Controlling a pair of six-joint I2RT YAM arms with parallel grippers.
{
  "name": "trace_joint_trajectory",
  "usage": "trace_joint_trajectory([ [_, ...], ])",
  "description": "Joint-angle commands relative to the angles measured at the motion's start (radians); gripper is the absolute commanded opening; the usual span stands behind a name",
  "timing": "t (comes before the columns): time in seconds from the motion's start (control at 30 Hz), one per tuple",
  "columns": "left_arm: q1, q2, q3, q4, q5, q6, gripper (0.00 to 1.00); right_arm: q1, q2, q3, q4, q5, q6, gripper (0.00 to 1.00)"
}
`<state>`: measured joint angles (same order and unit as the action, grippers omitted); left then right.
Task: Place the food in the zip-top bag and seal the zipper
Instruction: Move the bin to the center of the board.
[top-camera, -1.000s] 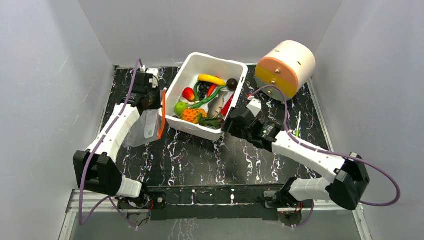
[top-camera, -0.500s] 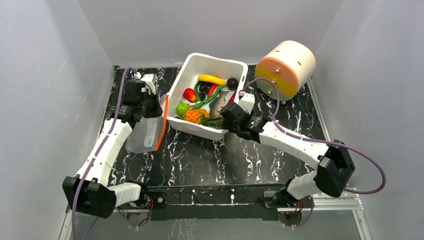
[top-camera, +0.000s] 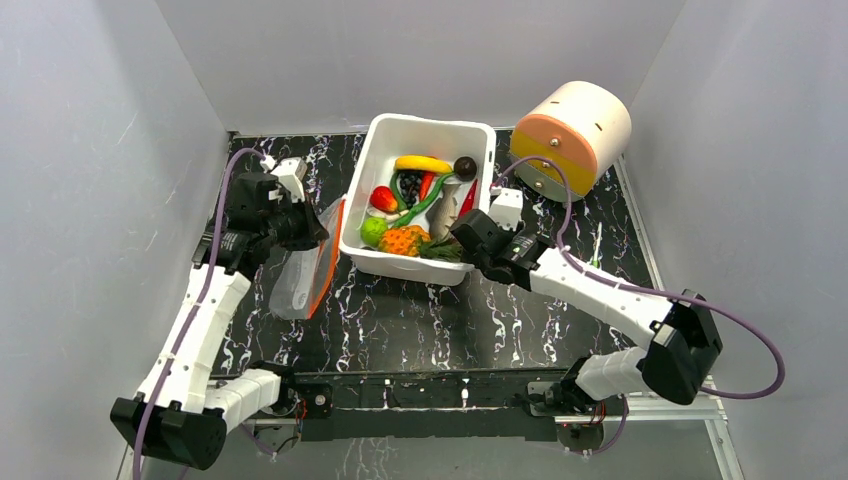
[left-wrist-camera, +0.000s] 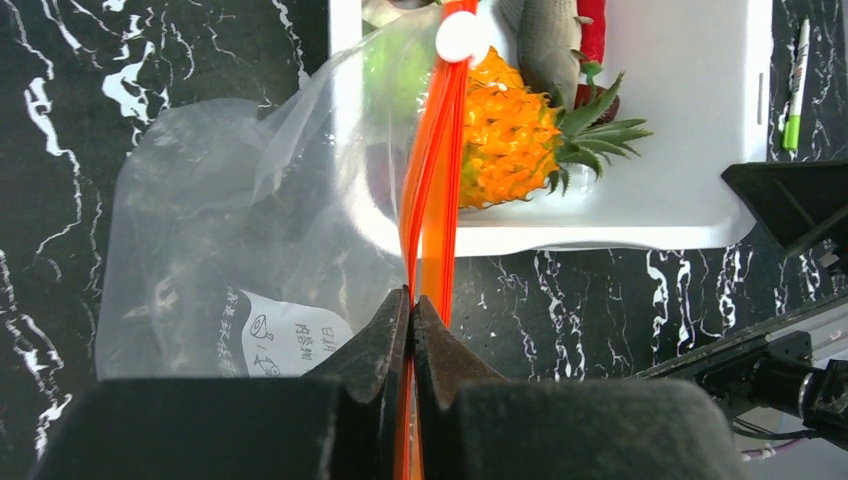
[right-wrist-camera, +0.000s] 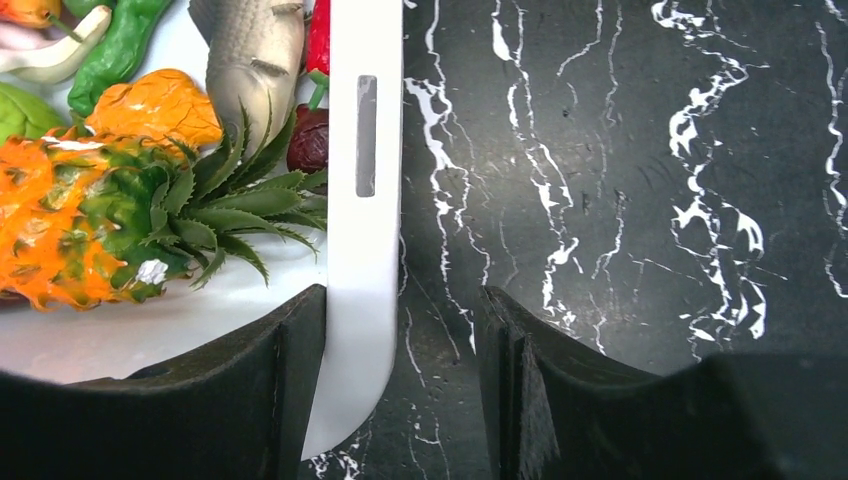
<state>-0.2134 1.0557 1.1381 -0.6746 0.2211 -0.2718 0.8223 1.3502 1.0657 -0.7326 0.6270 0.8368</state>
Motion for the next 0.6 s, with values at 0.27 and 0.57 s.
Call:
trace_joint_trajectory([
  [0.27,-0.014,-0.117,-0.066,-0.075,0.042,-0.038,0.00,-0.078,-0.082,-0.021,-0.145,0.121,-0.011,0.51],
  [0.57,-0.028,-0.143,-0.233,0.086,0.155,-0.175,0.00,-0.176,-0.116,-0.057,-0.117,0.138,-0.077,0.51],
])
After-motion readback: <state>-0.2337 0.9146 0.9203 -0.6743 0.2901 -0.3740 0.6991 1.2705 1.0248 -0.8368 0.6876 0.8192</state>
